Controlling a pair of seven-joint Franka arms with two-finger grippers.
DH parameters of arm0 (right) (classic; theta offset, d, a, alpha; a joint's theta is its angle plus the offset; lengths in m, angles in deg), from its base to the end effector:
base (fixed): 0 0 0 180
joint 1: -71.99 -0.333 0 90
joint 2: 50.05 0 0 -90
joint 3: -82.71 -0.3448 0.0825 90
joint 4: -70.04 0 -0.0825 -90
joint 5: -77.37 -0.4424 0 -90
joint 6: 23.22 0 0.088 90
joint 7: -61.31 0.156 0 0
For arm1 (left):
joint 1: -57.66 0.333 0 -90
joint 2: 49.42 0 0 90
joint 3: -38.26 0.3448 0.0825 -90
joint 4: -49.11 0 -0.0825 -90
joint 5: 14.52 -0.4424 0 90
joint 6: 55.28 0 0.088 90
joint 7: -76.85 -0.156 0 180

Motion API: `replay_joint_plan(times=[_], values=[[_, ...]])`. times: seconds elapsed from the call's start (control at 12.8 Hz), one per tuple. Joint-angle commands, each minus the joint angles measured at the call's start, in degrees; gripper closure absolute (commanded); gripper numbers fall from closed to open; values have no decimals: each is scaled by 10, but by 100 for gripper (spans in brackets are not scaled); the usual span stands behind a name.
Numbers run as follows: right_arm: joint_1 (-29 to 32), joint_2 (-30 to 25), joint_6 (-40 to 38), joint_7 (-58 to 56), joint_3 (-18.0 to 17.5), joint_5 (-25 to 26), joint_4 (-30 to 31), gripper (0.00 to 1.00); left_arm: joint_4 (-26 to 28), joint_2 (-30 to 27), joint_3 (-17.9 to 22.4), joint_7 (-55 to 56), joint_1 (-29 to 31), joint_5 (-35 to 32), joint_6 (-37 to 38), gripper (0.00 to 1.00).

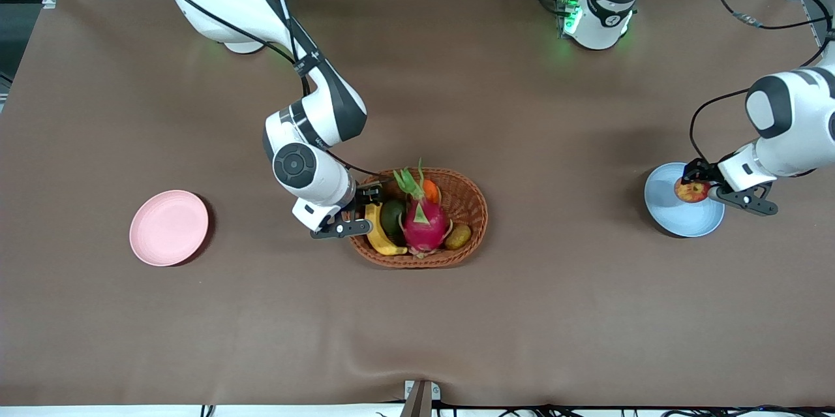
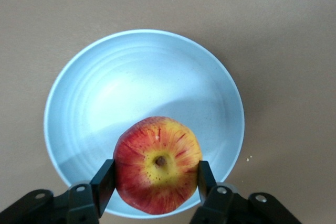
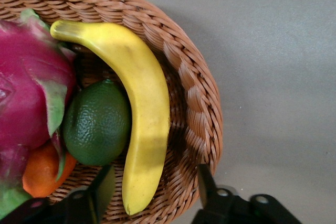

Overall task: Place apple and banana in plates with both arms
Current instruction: 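Carry the apple to the blue plate while the right gripper nears the banana, then lower the apple onto the blue plate while the right gripper grasps the banana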

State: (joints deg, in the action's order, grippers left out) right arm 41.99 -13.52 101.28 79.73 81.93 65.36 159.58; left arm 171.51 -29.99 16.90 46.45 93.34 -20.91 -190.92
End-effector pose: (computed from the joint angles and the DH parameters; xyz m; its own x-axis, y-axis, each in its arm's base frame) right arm 0.6472 0.4034 0.2104 0.9909 0.0984 -0.0920 0.0833 -0.9844 -0.1550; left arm 0.5867 0.1484 0.1831 0.9381 -0.3437 -0.0425 -0.3395 -0.9369 0.0832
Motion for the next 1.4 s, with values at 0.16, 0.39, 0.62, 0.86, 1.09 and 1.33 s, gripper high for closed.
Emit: replay_joint_plan(times=[0.16,0.39,0.62,0.86,1.09,1.33], values=[[-12,8,0,20,6,9,-9,31,-2,23,-3,-9,13,-12,-30,46],[-21,17,20,39,6,10,-5,31,-6,32,-3,-16,15,-12,-31,43],[-31,21,20,69,7,37,0,31,-8,36,-1,-26,21,-12,-36,0],[-31,25,22,70,7,42,2,31,-13,38,-2,-47,27,-12,-35,0],[-36,28,33,85,7,42,8,31,-23,18,-9,-42,25,-12,-26,0],[-44,36,51,95,7,42,13,31,-83,10,-42,14,22,-10,69,0]])
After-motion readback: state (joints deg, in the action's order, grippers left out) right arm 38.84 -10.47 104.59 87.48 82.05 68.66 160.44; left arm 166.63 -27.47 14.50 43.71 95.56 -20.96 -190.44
